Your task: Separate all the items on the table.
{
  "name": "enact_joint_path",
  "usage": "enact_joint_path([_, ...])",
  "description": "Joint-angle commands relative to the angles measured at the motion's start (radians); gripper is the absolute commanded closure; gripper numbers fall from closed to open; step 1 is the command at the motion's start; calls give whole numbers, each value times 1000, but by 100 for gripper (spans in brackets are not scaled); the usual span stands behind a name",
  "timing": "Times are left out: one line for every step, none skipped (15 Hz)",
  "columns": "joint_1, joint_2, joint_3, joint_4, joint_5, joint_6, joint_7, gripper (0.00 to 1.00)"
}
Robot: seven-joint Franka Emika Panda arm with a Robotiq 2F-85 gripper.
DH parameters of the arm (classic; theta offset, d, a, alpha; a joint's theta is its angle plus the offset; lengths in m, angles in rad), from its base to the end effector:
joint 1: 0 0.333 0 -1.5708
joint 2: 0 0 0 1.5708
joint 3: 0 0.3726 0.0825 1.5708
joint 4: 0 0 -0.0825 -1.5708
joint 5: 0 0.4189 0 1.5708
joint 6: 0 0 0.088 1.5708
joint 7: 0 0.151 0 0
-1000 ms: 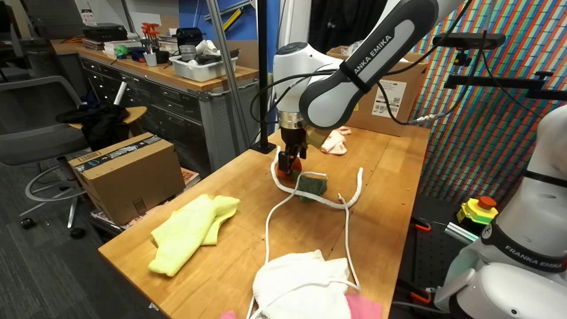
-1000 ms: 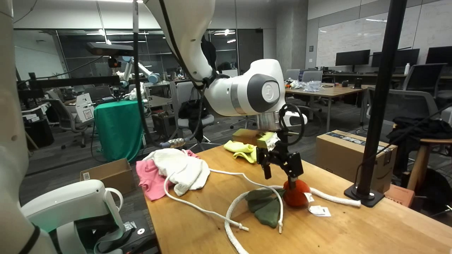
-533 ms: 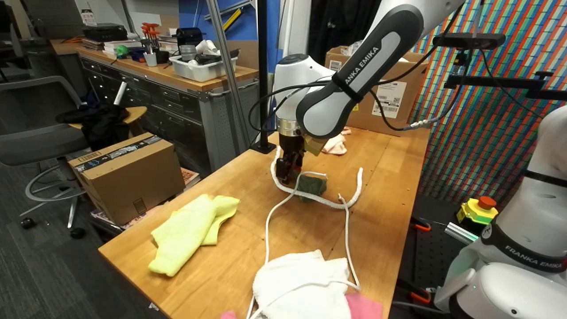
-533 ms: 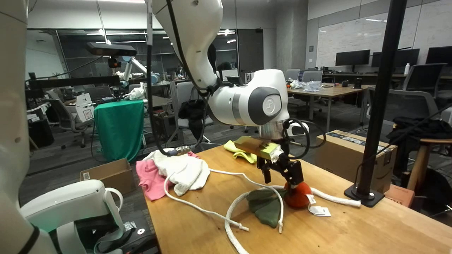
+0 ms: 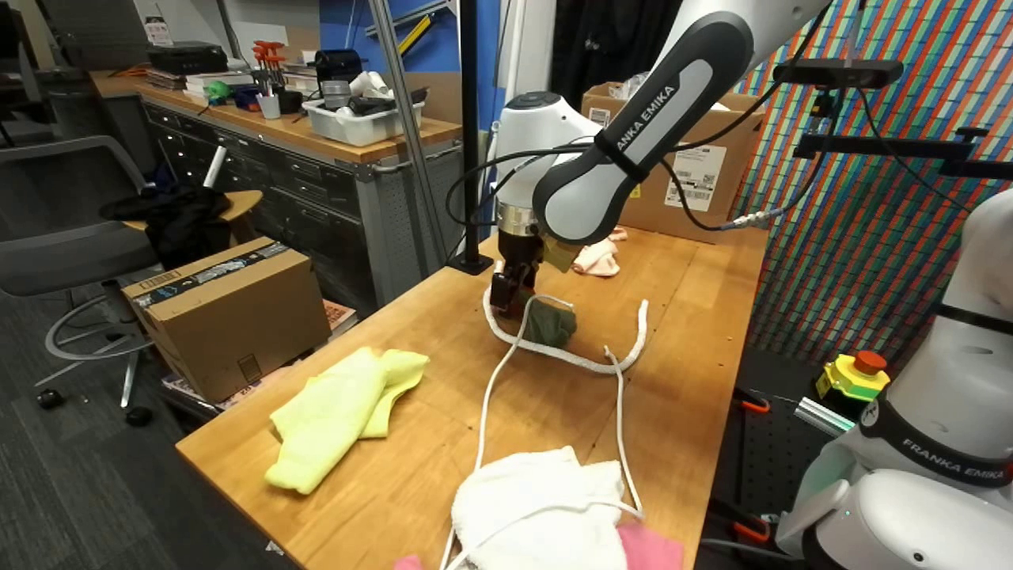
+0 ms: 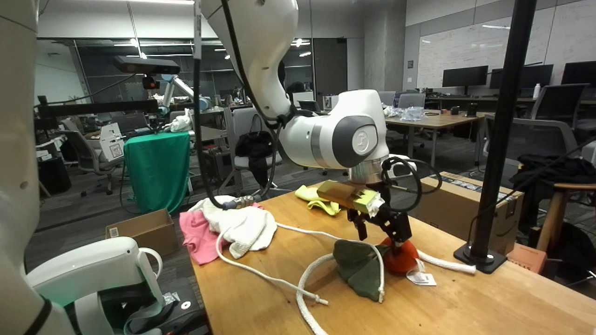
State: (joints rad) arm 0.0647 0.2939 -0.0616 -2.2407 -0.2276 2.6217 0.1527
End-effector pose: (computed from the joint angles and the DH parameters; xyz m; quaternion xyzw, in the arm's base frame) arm 0.5944 0.0018 0.2262 0.9964 0.0233 0.0480 0.0659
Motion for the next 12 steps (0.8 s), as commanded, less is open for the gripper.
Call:
enact_joint_path([3, 12, -13, 2, -34, 39, -6, 0])
enact_joint_path([8, 19, -19, 4, -51, 41, 2, 0])
enact_joint_path([11, 25, -25, 6, -69, 45, 8, 0])
enact_joint_path([16, 32, -35, 7, -94, 52, 18, 0])
enact_joint_path([20, 42, -45, 11, -117, 57, 28, 0])
enact_joint_path([23, 51, -54, 14, -138, 60, 35, 0])
enact_joint_path([25, 57, -61, 16, -152, 66, 40, 0])
enact_joint_path([25, 64, -67, 18, -161, 71, 45, 0])
enact_joint_path([26, 69, -72, 20, -167, 75, 49, 0])
enact_joint_path([26, 72, -76, 22, -170, 82, 53, 10])
enact_joint_path([25, 76, -77, 25, -165, 85, 53, 25])
enact_joint_path([23, 76, -78, 27, -159, 89, 53, 32])
